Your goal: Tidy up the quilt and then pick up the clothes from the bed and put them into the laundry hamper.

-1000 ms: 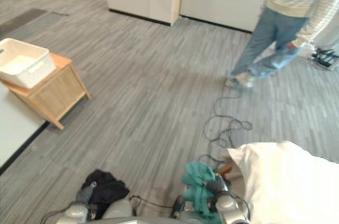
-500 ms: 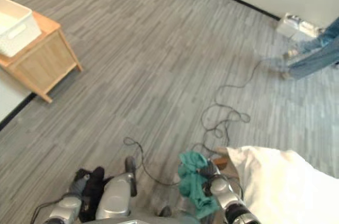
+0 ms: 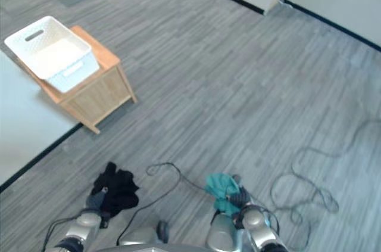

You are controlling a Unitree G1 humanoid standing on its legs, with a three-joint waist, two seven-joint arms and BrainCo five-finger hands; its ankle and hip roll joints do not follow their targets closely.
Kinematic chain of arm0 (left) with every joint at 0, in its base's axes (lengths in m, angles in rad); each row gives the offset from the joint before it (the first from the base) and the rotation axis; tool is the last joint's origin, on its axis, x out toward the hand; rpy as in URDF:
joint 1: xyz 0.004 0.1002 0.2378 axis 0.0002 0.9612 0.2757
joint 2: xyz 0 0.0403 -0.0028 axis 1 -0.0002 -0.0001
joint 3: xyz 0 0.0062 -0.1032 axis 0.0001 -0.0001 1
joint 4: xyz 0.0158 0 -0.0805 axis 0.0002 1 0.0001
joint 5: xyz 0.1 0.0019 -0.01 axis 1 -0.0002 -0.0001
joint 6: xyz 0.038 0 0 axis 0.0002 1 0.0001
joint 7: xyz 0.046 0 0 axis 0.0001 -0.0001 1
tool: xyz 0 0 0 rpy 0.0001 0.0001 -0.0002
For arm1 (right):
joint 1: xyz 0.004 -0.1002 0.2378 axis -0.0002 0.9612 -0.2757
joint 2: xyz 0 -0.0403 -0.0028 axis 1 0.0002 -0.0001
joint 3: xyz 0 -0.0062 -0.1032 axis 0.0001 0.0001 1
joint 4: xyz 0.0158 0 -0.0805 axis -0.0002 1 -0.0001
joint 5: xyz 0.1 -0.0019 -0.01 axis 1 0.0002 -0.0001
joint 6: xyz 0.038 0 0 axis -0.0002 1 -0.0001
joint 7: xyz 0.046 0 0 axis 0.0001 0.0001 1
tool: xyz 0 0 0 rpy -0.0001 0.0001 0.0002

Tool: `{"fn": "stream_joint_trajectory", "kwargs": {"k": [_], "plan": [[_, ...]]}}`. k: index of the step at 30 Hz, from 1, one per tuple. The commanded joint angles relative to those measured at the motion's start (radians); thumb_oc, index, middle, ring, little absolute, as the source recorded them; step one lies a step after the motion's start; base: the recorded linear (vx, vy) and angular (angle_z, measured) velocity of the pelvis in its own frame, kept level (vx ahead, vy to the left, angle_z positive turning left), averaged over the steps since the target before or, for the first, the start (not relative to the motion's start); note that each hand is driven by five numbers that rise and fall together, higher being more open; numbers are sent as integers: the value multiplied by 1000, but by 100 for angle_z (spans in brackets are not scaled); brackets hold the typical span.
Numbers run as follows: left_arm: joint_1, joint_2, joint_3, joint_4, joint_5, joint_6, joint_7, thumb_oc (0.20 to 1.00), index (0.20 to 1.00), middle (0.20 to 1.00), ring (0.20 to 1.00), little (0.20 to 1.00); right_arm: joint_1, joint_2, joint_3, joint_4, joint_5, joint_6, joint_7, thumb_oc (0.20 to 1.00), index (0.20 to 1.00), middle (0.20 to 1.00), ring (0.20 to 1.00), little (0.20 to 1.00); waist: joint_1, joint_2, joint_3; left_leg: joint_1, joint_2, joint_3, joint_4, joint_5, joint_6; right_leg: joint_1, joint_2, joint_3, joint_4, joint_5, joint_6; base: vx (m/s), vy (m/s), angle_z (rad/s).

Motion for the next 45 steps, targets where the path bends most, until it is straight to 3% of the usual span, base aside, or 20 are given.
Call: {"fn": "stream_joint_trajectory", "kwargs": {"k": [1, 4, 7, 11, 14, 18, 19, 21, 23, 24, 27, 28, 31, 34, 35, 36, 38, 42, 44, 45], "plan": [[9, 40, -23, -57, -26, -30, 6, 200, 200, 200, 200, 200, -73, -81, -32, -44, -19, -25, -2, 200, 200, 200, 200, 200, 65, -26, 32, -205, 209, 25, 596, 225, 22, 102, 0, -4, -18, -87, 30, 497, -409, 89], [25, 40, 6, -64, -56, -33, 24, 200, 200, 200, 200, 200, -130, -118, -19, -60, -7, -25, 2, 200, 200, 200, 200, 200, 140, -47, 75, -417, 165, 52, 762, 147, 46, 230, 71, -36, -91, -154, -15, 428, -222, 8], [41, 22, 28, -51, -39, -24, 31, 200, 200, 200, 200, 200, -162, -116, 13, -64, 4, -36, 4, 200, 200, 200, 200, 200, 209, -50, 49, -506, 88, 163, 480, 72, 51, 334, 139, -31, -125, -241, -6, 682, 28, -39], [56, 9, 39, -9, -12, 11, 42, 200, 200, 200, 200, 200, -183, -106, -1, -37, 6, -57, -39, 200, 200, 200, 200, 200, 252, -77, 15, -551, 122, 451, 55, 221, 67, 456, 256, -91, -125, -351, -23, 846, 15, 27], [41, 14, 57, 10, -34, 16, 55, 200, 200, 200, 200, 200, -197, -72, 20, -10, -1, -58, -42, 200, 200, 200, 200, 200, 270, -128, 9, -505, 96, 513, 55, 198, 123, 467, 284, -105, -80, -324, -11, 739, 162, 76], [44, 37, 54, 58, 5, 27, 71, 200, 200, 200, 200, 200, -226, -50, 28, 47, -11, -60, -48, 200, 200, 200, 200, 200, 299, -196, 34, -432, 45, 549, 80, 104, 189, 379, 232, -114, 262, -175, 120, 562, 275, 42], [34, 63, 33, 80, 57, 32, 96, 200, 200, 200, 200, 200, -242, -61, 23, 51, -14, -64, -43, 200, 200, 200, 200, 200, 274, -165, 47, -341, 64, 511, 33, 93, 186, 243, 144, -140, 485, -57, 130, 620, 234, -14], [19, 70, 20, 102, 76, 26, 102, 200, 200, 200, 200, 200, -248, -76, 18, 59, -8, -74, -41, 200, 200, 200, 200, 200, 254, -150, 45, -294, 43, 463, -13, 89, 189, 209, 94, -152, 515, -52, 130, 703, 163, 5], [-2, 75, 0, 86, 85, 16, 110, 200, 200, 200, 200, 200, -240, -102, 7, 74, 5, -77, -33, 200, 200, 200, 200, 200, 220, -115, 33, -228, 16, 370, -89, 90, 175, 177, 87, -138, 468, -118, 111, 871, 23, 156], [-41, 65, -75, 18, 117, -9, 102, 200, 200, 200, 200, 200, -189, -128, -30, 93, 42, -86, -39, 200, 200, 200, 200, 200, 130, -93, 18, -173, 7, 220, -122, 108, 121, 93, 169, -19, 237, -214, 60, 809, -273, 193], [-42, 61, -81, -14, 109, -21, 97, 200, 200, 200, 200, 200, -158, -136, -60, 112, 52, -82, -51, 200, 200, 200, 200, 200, 101, -77, 14, -139, 30, 148, -101, 53, 87, 66, 72, -61, 48, -166, 67, 802, -339, 273], [-32, 67, -78, -22, 109, -19, 92, 200, 200, 200, 200, 200, -133, -127, -89, 118, 54, -70, -55, 200, 200, 200, 200, 200, 88, -52, 8, -80, 74, 71, -117, 23, 55, 21, -30, -82, -27, -119, 76, 553, -270, 161], [-25, 71, -69, 2, 120, -19, 90, 200, 200, 200, 200, 200, -111, -113, -102, 121, 46, -57, -54, 200, 200, 200, 200, 200, 59, -31, 18, 1, 110, 15, -135, -20, 36, -14, -80, -39, -31, -84, 103, 679, -361, 123], [-14, 72, -68, 21, 129, -32, 99, 200, 200, 200, 200, 200, -116, -104, -82, 113, 34, -61, -30, 200, 200, 200, 200, 200, 39, -57, 15, -1, 120, -38, 42, 3, 0, 22, -29, 40, 15, -97, 122, 684, -411, 120], [1, 61, -60, 20, 111, -24, 101, 200, 200, 200, 200, 200, -146, -108, -48, 97, 34, -63, -25, 200, 200, 200, 200, 200, 66, -65, 44, -161, 146, -43, 433, 130, 2, 63, 17, 55, 25, -126, 61, 254, -295, 132], [1, 61, -60, 20, 111, -24, 101, 200, 200, 200, 200, 200, -146, -107, -48, 97, 35, -63, -25, 200, 200, 200, 200, 200, 61, -67, 41, -171, 143, -48, 438, 130, 2, 59, 14, 51, 24, -125, 61, 297, -424, 155], [-1, 59, -59, 1, 98, -22, 109, 200, 200, 200, 200, 200, -169, -114, -33, 91, 52, -63, -37, 200, 200, 200, 200, 200, 93, -69, 76, -336, 149, 0, 626, 122, 30, 142, 56, 3, -16, -157, 9, 260, -350, 67], [33, 45, -38, -13, 102, -23, 87, 200, 200, 200, 200, 200, -159, -103, -54, 78, 58, -69, -30, 200, 200, 200, 200, 200, 113, -54, 34, -405, 184, 257, 346, 65, 28, 292, 104, -98, -119, -205, 13, 431, -167, 79], [59, 50, -32, -19, 144, -6, 72, 200, 200, 200, 200, 200, -140, -104, -83, 60, 49, -78, -34, 200, 200, 200, 200, 200, 89, -35, -12, -386, 205, 543, 52, 178, 17, 352, 146, -184, -123, -257, 12, 475, -21, 52], [61, 50, -32, -21, 145, -5, 71, 200, 200, 200, 200, 200, -139, -104, -83, 60, 49, -78, -34, 200, 200, 200, 200, 200, 89, -36, -12, -380, 200, 546, 42, 184, 18, 353, 145, -184, -122, -257, 12, 394, -33, 104]]}}
